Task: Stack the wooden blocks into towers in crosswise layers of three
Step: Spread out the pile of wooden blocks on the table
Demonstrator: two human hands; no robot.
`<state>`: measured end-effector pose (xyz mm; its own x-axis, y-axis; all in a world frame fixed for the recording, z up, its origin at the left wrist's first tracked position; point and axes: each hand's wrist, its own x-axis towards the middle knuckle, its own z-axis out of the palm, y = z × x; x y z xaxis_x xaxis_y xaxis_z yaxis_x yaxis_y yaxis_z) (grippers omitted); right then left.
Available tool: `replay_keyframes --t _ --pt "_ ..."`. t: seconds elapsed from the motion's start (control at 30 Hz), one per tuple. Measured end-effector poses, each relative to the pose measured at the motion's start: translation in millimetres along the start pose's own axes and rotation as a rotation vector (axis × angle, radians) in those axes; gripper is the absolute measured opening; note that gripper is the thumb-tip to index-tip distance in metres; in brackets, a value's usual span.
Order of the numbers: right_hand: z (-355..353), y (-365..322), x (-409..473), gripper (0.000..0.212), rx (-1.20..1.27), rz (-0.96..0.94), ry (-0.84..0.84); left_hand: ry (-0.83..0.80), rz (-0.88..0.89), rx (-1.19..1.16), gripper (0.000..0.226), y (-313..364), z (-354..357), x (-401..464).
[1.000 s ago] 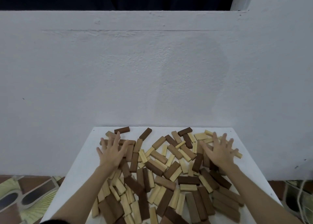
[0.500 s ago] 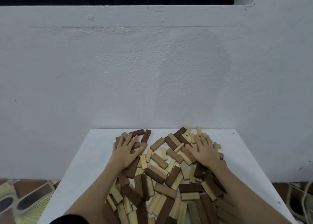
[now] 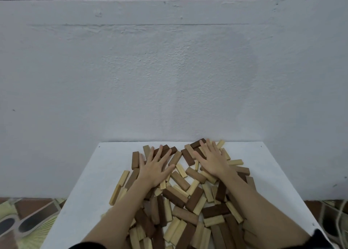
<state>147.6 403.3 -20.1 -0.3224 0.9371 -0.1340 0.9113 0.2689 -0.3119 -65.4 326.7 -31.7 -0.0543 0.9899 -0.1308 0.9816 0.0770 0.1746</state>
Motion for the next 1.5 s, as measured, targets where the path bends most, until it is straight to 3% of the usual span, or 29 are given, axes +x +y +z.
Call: replay_keyframes --t 0.27,0.5,0.7,0.8,0.93,1.2,1.5 --pt "17 -13 -2 0.059 -0.015 -0.024 -0.033 -0.032 0.062 0.052 0.054 10 0 2" --pt "8 -20 -64 0.058 -0.038 -0.140 0.036 0.126 0.145 0.040 0.053 30 -11 -47" --pt "26 -28 -148 0.108 -0.129 -0.241 0.023 0.181 0.156 0.081 0.065 44 2 -127" --pt "40 -32 -184 0.093 -0.154 -0.243 0.065 0.134 0.156 0.064 0.066 51 16 -164" --pt "57 -31 -224 0.073 -0.190 -0.207 0.108 0.229 0.179 0.084 0.065 50 41 -202" --pt "82 -16 -246 0.068 -0.254 -0.035 0.088 0.287 0.103 0.209 0.058 32 70 -222" --pt "74 -22 -220 0.071 -0.159 -0.004 0.068 0.230 0.076 0.201 0.058 32 64 -190"
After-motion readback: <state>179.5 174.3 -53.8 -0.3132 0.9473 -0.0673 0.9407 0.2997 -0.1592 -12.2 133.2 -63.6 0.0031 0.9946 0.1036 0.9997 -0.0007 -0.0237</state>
